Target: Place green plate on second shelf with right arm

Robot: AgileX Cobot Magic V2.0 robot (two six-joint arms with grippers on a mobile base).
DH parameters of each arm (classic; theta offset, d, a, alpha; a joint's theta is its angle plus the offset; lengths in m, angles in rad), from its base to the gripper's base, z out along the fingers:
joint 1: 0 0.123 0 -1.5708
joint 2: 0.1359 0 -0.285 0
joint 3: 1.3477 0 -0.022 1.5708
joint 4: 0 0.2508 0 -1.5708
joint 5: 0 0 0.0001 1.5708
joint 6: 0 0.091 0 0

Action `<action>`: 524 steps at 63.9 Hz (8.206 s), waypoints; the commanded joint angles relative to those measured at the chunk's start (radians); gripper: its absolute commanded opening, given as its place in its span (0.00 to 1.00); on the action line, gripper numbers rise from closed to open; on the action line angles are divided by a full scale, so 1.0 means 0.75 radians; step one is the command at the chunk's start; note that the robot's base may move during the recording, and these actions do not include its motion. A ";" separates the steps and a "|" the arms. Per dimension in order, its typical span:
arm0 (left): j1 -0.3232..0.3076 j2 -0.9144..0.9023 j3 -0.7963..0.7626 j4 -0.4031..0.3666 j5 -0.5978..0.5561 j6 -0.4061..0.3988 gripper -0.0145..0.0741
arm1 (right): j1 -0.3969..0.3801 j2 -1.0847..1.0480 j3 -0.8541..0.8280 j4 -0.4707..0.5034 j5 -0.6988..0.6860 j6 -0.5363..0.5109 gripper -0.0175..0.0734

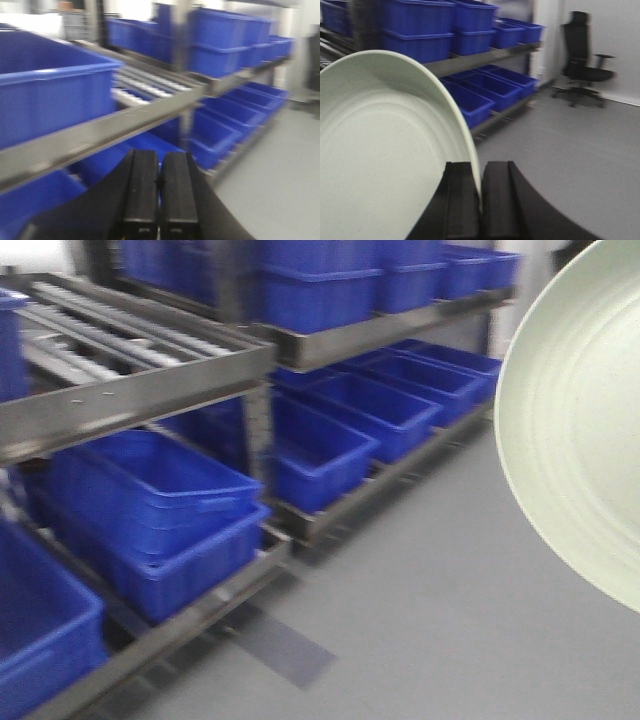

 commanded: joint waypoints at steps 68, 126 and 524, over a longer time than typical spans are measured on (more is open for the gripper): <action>-0.006 -0.021 0.056 -0.007 -0.113 -0.002 0.31 | -0.008 0.012 -0.046 0.013 -0.162 0.002 0.25; -0.006 -0.021 0.056 -0.007 -0.113 -0.002 0.31 | -0.007 0.012 -0.049 0.016 -0.473 0.146 0.25; -0.006 -0.021 0.056 -0.007 -0.113 -0.002 0.31 | 0.122 -0.138 0.102 0.042 -0.207 -0.037 0.25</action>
